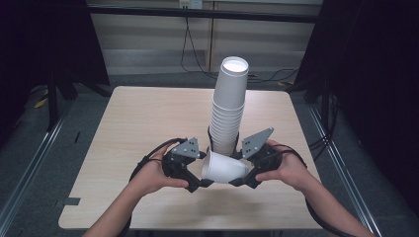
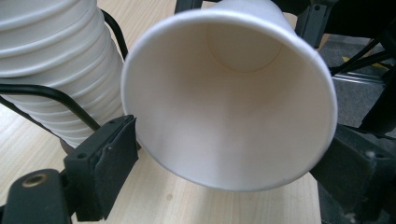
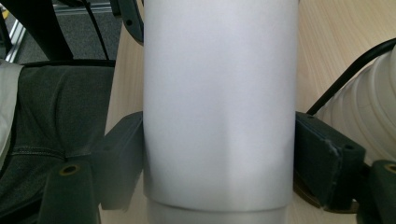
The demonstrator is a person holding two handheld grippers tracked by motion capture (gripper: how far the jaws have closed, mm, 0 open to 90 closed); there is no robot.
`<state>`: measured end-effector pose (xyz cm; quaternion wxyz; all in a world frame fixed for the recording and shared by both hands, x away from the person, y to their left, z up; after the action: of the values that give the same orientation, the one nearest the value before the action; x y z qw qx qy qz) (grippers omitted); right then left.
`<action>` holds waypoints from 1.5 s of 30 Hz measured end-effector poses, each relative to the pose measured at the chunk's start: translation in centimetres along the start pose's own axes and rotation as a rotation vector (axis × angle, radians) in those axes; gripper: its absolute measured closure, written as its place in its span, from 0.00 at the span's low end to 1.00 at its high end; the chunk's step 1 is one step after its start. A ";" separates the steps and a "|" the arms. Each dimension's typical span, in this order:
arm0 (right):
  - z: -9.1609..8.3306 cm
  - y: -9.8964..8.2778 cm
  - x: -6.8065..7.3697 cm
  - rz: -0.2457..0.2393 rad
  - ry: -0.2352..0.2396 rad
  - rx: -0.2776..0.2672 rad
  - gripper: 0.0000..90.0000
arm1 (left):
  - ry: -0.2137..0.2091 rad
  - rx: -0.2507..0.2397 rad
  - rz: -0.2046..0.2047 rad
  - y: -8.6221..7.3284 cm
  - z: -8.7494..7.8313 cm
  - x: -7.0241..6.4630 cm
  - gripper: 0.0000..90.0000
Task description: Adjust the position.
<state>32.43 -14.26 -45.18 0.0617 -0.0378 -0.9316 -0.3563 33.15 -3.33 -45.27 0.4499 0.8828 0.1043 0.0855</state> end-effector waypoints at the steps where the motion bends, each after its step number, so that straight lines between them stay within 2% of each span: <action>1: 0.0 0.0 0.0 0.002 -0.001 0.000 0.26 | -0.009 -0.010 0.004 0.1 -0.1 0.0 0.13; 4: 0.0 0.0 0.0 0.005 0.005 -0.008 0.26 | 0.001 -0.014 0.000 0.1 0.0 0.2 0.12; 5: 0.0 0.1 0.1 -0.005 0.016 -0.020 0.26 | 0.007 -0.016 -0.005 0.1 0.1 0.3 0.05; 6: 0.0 0.1 0.1 -0.005 0.011 -0.014 0.26 | -0.009 -0.017 -0.008 0.1 0.1 0.1 0.06; 12: 0.3 0.7 0.3 -0.024 0.015 -0.017 0.26 | -0.018 -0.022 0.008 0.3 0.2 -0.1 0.07; 20: 0.3 1.0 0.3 -0.029 0.023 -0.027 0.26 | -0.035 -0.051 -0.008 0.7 -0.4 -0.1 0.11; 24: 0.9 0.7 0.0 -0.032 0.016 -0.015 0.26 | -0.015 -0.020 0.007 0.6 -0.5 0.0 0.12; 29: 1.1 0.8 0.0 -0.030 0.012 -0.011 0.26 | -0.005 -0.001 -0.004 0.4 -0.7 0.1 0.13; 30: 1.1 0.8 -0.1 -0.034 0.007 -0.009 0.26 | -0.004 0.005 0.004 0.4 -0.7 0.2 0.13; 33: 1.2 0.8 -0.2 -0.035 0.000 -0.001 0.26 | 0.003 0.006 0.015 0.5 -0.8 0.2 0.14; 35: 1.3 0.7 -0.3 -0.041 -0.006 0.000 0.26 | 0.005 0.012 0.006 0.5 -0.7 0.2 0.14; 42: 1.5 0.6 -0.3 -0.016 -0.013 0.002 0.26 | 0.019 0.032 0.022 0.4 -1.0 0.3 0.15; 45: 1.6 0.4 -0.5 -0.009 -0.033 0.003 0.20 | 0.021 0.043 0.023 0.3 -1.2 0.4 0.15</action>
<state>32.87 -12.93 -46.16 0.0447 -0.0393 -0.9332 -0.3544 33.25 -2.43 -44.32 0.4287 0.8925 0.1009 0.0976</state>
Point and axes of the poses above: each handheld gripper's, and its own axes: z roughly forward along the jaws, y roughly out of its top, x roughly to its left, the point moved 10 cm from there along z, roughly forward along the jaws, and after that the axes turned 10 degrees about y, right-handed, at the moved point
